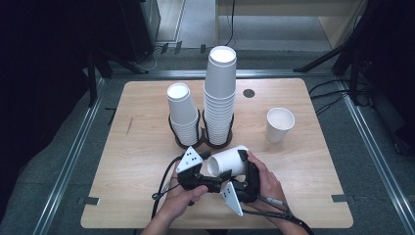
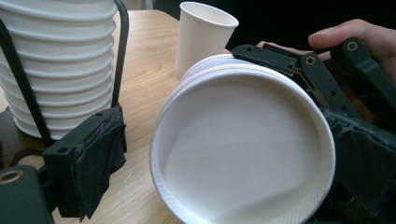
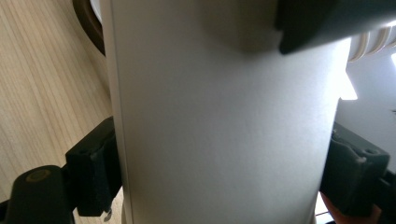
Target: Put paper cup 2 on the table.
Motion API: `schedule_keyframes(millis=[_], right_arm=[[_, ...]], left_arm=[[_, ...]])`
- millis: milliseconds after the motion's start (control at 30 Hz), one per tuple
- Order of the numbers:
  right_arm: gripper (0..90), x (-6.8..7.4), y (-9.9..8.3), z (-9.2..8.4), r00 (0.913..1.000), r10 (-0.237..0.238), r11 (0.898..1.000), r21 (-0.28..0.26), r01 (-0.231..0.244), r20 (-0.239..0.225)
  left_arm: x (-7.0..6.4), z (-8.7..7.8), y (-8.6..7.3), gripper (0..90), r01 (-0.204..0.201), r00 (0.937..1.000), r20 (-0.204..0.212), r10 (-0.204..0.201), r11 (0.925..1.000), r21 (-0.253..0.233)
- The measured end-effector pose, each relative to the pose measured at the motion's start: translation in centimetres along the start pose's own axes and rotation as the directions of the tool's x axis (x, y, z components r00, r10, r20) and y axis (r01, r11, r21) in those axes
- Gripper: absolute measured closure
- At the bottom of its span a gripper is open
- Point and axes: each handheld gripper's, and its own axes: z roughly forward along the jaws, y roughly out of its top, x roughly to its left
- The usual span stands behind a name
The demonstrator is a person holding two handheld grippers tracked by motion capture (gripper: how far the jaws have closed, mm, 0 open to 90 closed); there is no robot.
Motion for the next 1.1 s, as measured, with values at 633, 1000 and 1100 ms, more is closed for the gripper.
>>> schedule_keyframes(millis=[633, 1000, 1100], right_arm=[[13.5, 0.18, 0.28, -0.24, 0.9998, -0.017, 1.0, -0.02, 0.017, -0.005], [9.5, 0.27, 0.09, -0.11, 0.9999, -0.014, 1.0, -0.027, 0.014, -0.009], [9.2, 0.19, 0.08, -0.11, 0.9994, -0.007, 1.0, -0.031, 0.006, -0.034]], left_arm=[[-0.24, 0.1, -0.05, 20.1, -0.01, 0.9994, 0.035, 0.009, 0.9997, 0.021], [-0.18, 0.15, -0.08, 23.1, -0.029, 0.9988, 0.04, 0.027, 0.9991, 0.03], [-0.08, 0.16, -0.11, 23.4, -0.026, 0.9991, 0.035, 0.025, 0.9992, 0.03]])
